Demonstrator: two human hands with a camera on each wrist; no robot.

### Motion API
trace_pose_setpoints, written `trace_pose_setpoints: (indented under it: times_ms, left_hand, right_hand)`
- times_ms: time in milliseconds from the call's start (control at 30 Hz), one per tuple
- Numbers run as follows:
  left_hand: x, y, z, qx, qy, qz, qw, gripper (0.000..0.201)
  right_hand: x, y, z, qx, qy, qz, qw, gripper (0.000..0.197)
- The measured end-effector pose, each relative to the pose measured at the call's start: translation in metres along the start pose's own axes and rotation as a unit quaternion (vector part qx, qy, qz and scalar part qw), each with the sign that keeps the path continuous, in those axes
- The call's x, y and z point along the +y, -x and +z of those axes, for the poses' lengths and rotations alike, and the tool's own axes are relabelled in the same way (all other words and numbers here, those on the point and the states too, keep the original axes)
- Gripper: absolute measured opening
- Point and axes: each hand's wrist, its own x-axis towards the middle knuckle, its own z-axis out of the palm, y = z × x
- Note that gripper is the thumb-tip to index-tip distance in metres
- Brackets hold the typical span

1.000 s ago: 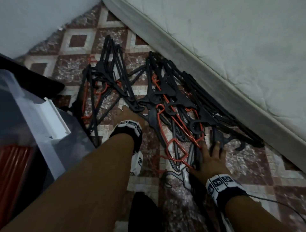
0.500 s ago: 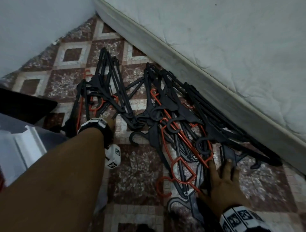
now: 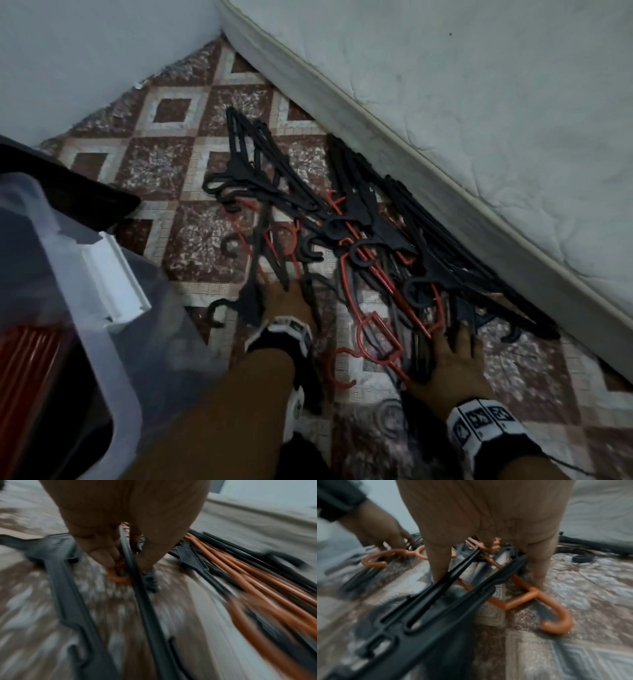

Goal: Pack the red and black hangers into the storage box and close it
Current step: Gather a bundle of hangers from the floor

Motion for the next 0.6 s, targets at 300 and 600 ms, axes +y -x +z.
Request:
trace_pose_setpoints:
  times_ms: [300, 600]
  left_hand:
    - [0.019, 0.071, 0.021, -0.064, 0.14, 0.117, 0.981, 0.03]
    - [-0.026, 0.06, 0.013, 0.004, 0.234, -0.222, 0.947, 0.073]
  right_hand:
    - [0.021, 0.011, -0.024, 0.111, -0.13, -0.023, 0.985, 0.064]
    - [-0.011, -0.038, -0.1, 0.289, -0.041, -0.107, 0.95, 0.073]
